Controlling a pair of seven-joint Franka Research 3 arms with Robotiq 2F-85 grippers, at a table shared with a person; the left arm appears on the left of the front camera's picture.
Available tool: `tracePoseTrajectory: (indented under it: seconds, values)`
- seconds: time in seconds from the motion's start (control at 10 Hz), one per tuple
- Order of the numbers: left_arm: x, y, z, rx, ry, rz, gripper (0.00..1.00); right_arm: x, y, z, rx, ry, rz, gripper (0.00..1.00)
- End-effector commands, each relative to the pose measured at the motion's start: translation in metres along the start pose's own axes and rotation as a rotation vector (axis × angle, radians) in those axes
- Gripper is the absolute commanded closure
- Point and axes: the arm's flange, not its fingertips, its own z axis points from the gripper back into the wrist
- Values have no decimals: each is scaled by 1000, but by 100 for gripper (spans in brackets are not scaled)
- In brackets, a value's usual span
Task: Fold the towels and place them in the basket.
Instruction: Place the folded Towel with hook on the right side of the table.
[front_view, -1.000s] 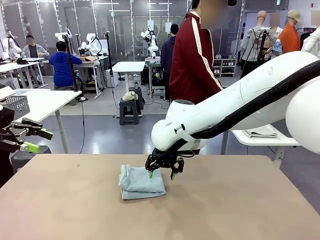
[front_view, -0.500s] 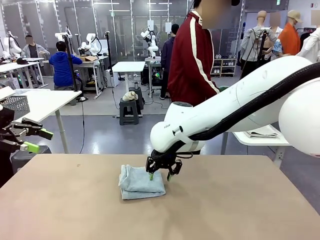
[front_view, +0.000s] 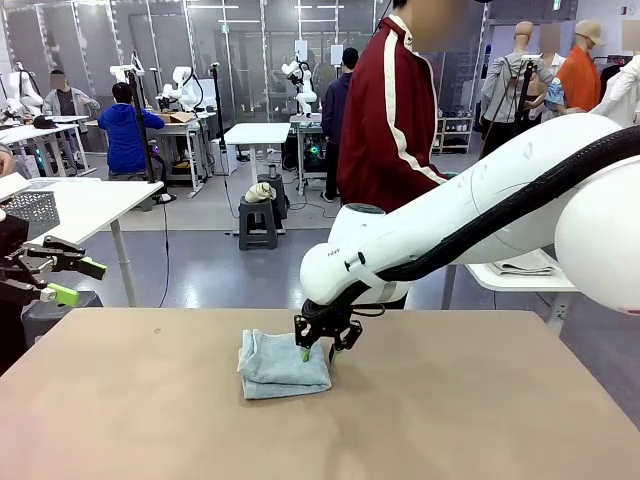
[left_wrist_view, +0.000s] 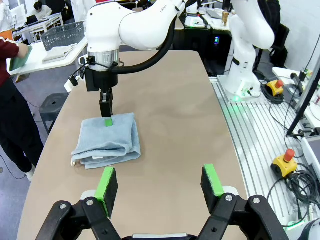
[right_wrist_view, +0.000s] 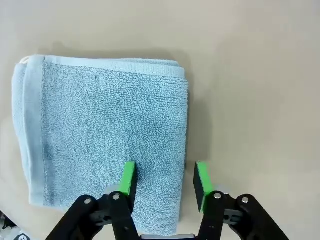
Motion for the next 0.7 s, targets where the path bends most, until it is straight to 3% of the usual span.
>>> tracePoseTrajectory:
  seconds: [0.0, 0.1, 0.2, 0.3, 0.4, 0.6]
  values:
    - [2, -3, 1, -2, -17, -11, 15, 2, -3, -2, 16, -1, 20, 79]
    - [2, -3, 1, -2, -17, -11, 15, 2, -3, -3, 18, 3, 19, 62]
    - [2, -3, 1, -2, -17, -11, 15, 1, -3, -3, 23, 8, 20, 99]
    - [2, -3, 1, -2, -17, -11, 15, 0, -3, -3, 26, 12, 20, 82]
    - [2, -3, 1, -2, -17, -11, 15, -1, -3, -2, 28, 18, 20, 100]
    - [2, -3, 1, -2, -17, -11, 15, -2, -3, -1, 27, 27, 21, 100]
